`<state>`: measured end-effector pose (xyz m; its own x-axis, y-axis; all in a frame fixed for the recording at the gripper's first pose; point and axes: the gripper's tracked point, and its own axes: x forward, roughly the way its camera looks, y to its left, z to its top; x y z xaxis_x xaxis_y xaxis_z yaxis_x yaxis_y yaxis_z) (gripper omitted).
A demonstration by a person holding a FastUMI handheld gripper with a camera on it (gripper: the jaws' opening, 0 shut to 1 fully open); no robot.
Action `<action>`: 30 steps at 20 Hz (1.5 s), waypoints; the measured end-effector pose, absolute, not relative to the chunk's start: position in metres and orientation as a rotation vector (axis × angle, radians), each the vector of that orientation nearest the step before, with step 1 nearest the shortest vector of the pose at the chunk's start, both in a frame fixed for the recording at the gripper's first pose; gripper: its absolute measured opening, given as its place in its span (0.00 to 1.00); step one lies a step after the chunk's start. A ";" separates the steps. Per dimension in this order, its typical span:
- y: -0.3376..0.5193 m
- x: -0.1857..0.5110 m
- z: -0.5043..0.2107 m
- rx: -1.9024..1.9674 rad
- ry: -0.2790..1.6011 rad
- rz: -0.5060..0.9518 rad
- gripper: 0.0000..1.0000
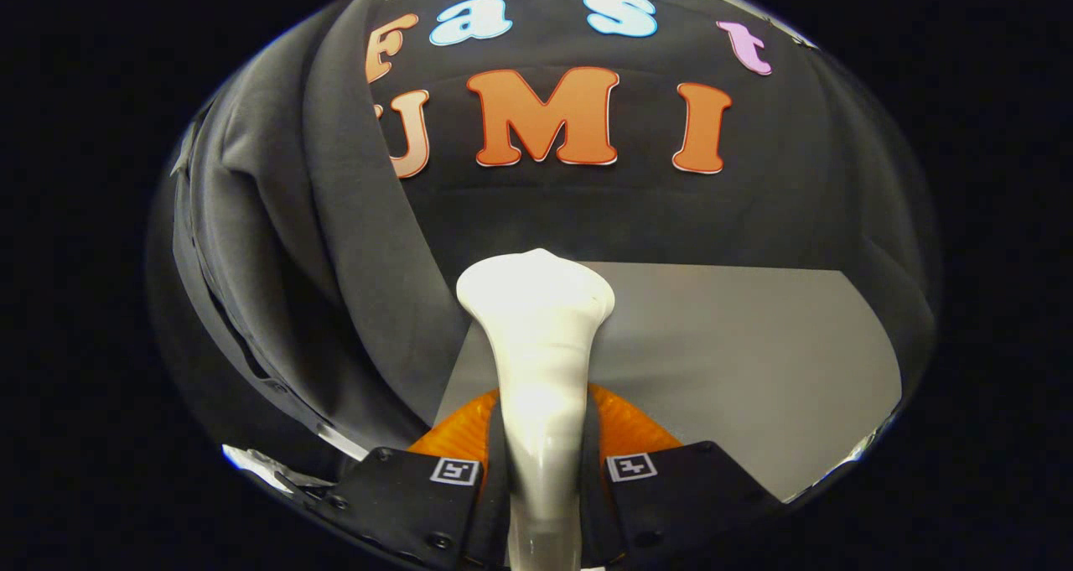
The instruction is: Iron the clothes twice with a garment steamer, once on the left side and once on the right side.
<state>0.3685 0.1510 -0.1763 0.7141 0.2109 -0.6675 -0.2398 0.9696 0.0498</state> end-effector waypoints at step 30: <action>0.161 0.139 -0.028 0.023 0.155 -0.055 0.40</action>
<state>0.1389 0.1606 -0.0278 0.9866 -0.0526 -0.1545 0.0562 0.9982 0.0192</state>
